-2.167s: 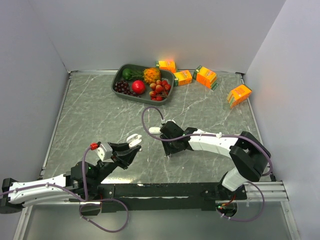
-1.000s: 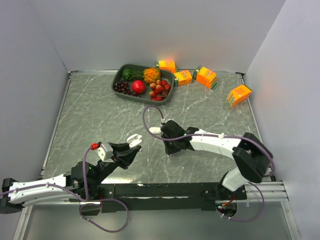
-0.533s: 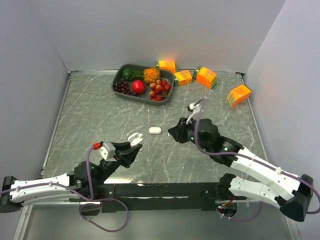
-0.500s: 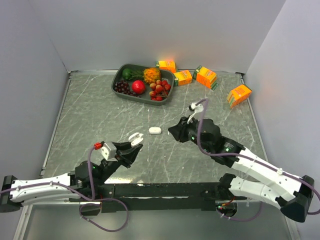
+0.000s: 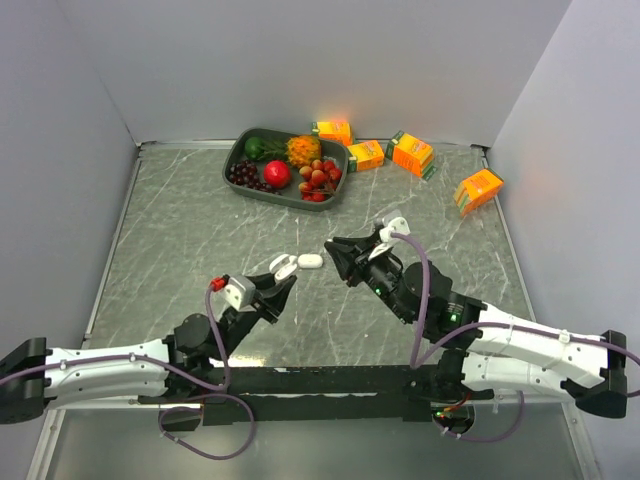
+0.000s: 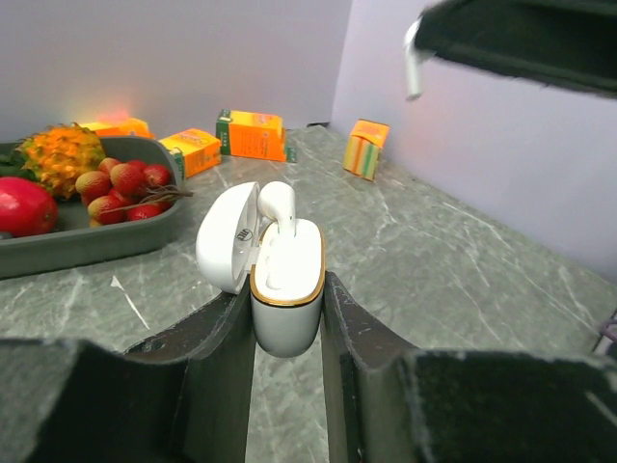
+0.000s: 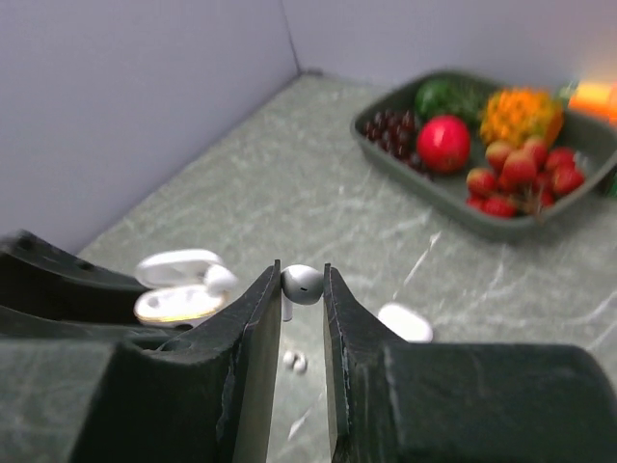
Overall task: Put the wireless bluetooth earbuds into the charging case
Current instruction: Place the earbud in the charging case.
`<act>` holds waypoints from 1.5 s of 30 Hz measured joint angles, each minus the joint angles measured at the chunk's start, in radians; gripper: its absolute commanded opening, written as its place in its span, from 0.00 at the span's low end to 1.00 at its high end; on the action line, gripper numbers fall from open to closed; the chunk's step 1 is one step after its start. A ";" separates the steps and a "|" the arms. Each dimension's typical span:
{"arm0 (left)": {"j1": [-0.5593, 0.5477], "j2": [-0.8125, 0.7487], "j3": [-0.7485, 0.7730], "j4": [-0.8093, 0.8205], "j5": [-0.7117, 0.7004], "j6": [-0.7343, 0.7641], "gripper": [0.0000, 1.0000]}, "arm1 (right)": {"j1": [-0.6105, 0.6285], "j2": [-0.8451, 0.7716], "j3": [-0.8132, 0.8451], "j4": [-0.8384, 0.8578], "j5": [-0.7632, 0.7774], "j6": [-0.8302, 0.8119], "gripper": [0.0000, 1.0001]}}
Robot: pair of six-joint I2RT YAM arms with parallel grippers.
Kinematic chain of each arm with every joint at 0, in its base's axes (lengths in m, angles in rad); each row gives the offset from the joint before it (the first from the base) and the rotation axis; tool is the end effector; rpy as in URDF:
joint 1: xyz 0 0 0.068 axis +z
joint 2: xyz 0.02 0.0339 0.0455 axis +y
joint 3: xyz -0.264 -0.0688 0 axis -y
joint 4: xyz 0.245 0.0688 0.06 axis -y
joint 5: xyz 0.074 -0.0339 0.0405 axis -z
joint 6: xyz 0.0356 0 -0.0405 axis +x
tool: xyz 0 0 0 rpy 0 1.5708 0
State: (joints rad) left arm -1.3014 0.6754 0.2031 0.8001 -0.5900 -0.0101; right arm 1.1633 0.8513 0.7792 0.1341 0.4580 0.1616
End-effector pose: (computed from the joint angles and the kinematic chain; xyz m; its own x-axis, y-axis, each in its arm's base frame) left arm 0.0610 -0.1465 0.2539 0.0790 -0.3177 -0.9449 0.6616 0.7257 -0.1887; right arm 0.0939 0.1778 0.3608 -0.0801 0.1785 -0.9807 -0.6441 0.7416 0.1876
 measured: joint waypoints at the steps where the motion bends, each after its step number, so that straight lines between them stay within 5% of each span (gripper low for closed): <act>1: 0.014 0.011 0.001 0.008 0.010 -0.003 0.01 | 0.019 0.004 0.000 0.036 0.021 -0.027 0.00; 16: 0.130 0.055 0.035 0.047 0.224 -0.055 0.01 | 0.239 0.138 0.000 0.455 0.179 -0.360 0.00; 45: 0.131 0.001 0.038 0.018 0.306 -0.063 0.01 | 0.266 0.217 0.001 0.369 0.136 -0.272 0.00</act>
State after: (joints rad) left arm -1.1706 0.6762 0.2413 0.8181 -0.2844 -0.0727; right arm 1.4292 1.0679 0.7799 0.5034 0.5938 -0.1101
